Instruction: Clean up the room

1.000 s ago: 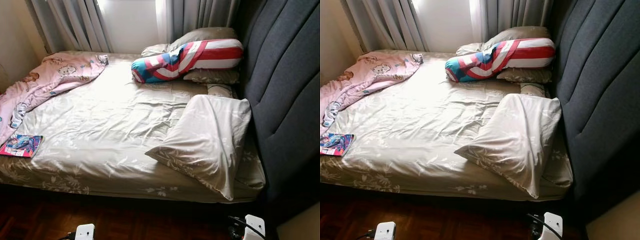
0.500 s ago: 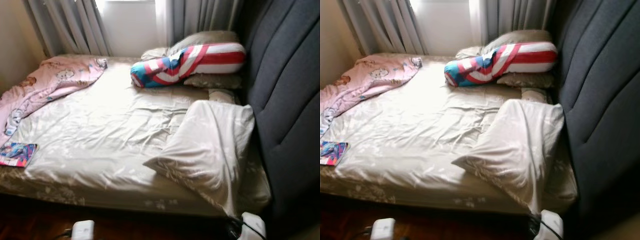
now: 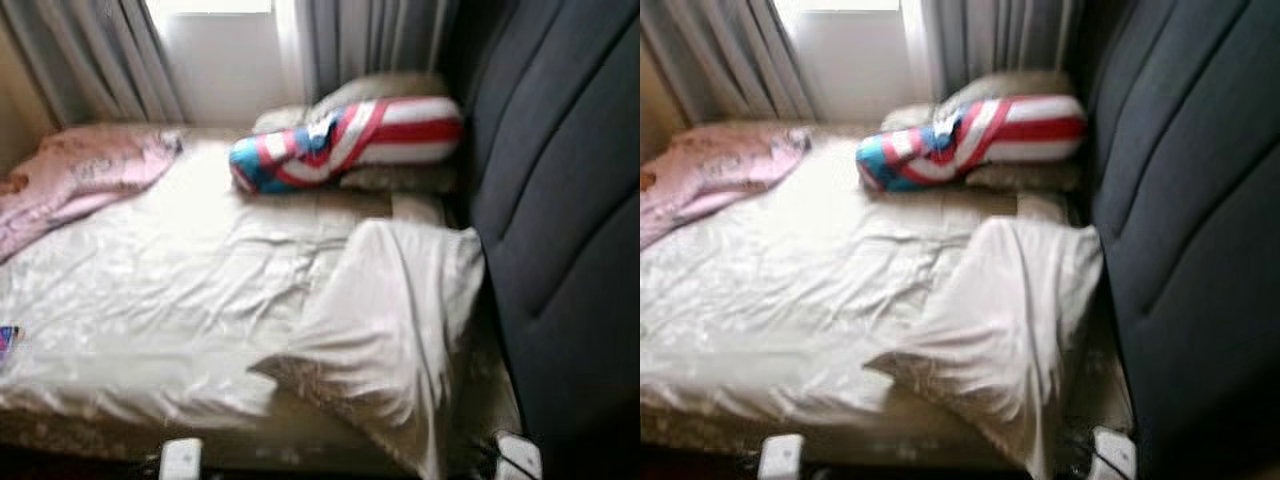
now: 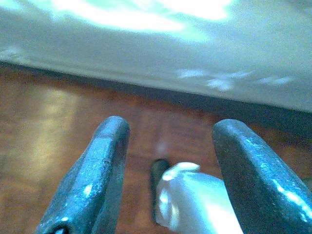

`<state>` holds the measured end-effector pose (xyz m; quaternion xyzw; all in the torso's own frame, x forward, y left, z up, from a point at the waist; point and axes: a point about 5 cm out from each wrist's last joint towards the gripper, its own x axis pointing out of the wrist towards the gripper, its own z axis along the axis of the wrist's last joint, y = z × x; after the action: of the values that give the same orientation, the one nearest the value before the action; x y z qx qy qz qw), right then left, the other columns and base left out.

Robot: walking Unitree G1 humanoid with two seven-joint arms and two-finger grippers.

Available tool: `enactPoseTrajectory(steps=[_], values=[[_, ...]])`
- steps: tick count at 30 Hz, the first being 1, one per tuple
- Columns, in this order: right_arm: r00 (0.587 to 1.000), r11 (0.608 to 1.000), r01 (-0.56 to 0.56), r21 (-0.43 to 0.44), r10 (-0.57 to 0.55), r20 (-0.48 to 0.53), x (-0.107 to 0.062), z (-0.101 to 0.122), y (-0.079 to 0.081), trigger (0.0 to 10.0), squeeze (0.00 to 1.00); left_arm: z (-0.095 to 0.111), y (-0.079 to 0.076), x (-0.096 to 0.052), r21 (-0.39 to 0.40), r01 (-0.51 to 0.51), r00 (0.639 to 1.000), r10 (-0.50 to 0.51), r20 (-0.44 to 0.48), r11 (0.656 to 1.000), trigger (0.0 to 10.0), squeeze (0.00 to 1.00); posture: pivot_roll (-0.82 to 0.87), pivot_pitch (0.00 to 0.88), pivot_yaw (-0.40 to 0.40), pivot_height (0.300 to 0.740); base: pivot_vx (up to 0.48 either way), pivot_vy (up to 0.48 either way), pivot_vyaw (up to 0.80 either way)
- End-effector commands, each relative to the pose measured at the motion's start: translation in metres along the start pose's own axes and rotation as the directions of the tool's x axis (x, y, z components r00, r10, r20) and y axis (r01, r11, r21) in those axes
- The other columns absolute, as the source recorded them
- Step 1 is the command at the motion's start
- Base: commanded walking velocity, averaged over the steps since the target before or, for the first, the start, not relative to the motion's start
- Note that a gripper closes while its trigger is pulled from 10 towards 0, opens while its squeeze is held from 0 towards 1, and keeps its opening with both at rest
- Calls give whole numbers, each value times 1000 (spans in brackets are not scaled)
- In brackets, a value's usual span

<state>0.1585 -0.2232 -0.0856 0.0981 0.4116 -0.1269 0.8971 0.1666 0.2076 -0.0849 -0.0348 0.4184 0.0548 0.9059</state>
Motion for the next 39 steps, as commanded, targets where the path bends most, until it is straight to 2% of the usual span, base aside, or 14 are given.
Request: enactPoseTrajectory(steps=[1, 9, 12, 14, 20, 27, 39], values=[[999, 999, -40, 12, 40, 36, 4, 9, 14, 10000, 0, -2, 13, -2, 12, -34, 999, 34, -13, 999, 10000, 0, 56, 0, -36, 720, 322, 0, 0], [992, 995, -87, 49, 82, 99, 3, 14, 17, 10000, 0, 7, 12, 0, 17, -34, 999, 33, 27, 999, 10000, 0, 53, 0, -32, 720, 307, 0, 0], [988, 993, -106, 53, 99, 121, 3, 15, 18, 10000, 0, 20, 13, 2, 3, -37, 996, 37, 78, 999, 10000, 0, 48, 0, -30, 720, 0, 0, 0], [985, 991, -122, 54, 114, 133, 2, 16, 19, 10000, 0, 36, 15, 5, -11, -38, 989, 39, 143, 999, 10000, 0, 53, 0, -31, 720, 0, 0, 0], [986, 992, -113, 55, 105, 126, 2, 15, 19, 10000, 0, 51, 13, 7, -6, -30, 982, 31, 188, 1000, 10000, 0, 56, 0, -30, 720, 0, 0, 0], [989, 993, -101, 66, 93, 119, 2, 13, 18, 10000, 0, 50, 4, 8, 41, -12, 983, 4, 186, 999, 10000, 0, 51, 0, -28, 720, 0, 81, 0], [990, 993, -95, 65, 88, 106, 2, 11, 17, 10000, 0, 49, 2, 8, 34, -13, 982, 6, 187, 999, 10000, 0, 57, 0, -29, 720, 0, 366, 0]])
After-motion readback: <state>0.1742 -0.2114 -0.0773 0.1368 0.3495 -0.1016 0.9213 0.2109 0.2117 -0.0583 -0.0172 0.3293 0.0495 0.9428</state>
